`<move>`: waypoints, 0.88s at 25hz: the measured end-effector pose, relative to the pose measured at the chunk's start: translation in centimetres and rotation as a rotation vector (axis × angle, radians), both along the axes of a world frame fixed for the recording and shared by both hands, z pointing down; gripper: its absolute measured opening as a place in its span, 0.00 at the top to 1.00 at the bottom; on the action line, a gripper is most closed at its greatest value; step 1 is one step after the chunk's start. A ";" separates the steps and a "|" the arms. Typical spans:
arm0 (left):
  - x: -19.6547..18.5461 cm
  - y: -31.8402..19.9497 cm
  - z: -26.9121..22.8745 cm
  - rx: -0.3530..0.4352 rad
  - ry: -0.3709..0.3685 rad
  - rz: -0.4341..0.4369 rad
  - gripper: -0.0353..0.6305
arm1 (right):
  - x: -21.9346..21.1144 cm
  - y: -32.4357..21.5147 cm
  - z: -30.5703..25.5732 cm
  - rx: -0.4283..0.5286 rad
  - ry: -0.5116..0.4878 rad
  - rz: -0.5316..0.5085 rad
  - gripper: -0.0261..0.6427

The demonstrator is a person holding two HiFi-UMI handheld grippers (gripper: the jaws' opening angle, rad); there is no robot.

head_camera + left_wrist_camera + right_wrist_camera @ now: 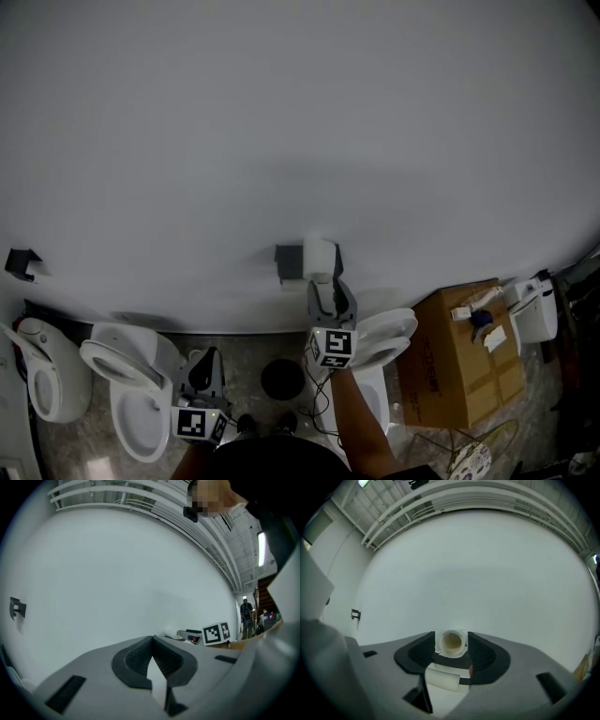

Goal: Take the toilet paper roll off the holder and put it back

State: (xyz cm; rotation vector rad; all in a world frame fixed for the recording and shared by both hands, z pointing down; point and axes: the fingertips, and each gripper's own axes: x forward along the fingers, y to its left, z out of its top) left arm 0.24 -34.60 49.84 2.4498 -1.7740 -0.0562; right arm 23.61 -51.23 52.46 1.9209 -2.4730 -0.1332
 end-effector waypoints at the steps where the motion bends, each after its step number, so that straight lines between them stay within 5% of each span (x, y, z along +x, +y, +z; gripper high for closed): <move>1: 0.1 0.0 -0.1 0.002 0.001 0.003 0.94 | -0.1 0.5 -0.2 0.004 0.004 -0.003 0.63; 14: 1.0 0.8 -1.1 0.018 -0.003 0.014 0.94 | -0.3 7.8 -2.1 0.018 0.011 -0.023 0.92; 22: 0.8 1.4 -2.1 0.030 0.008 0.022 0.94 | 0.2 12.2 -3.2 0.007 0.007 -0.030 0.95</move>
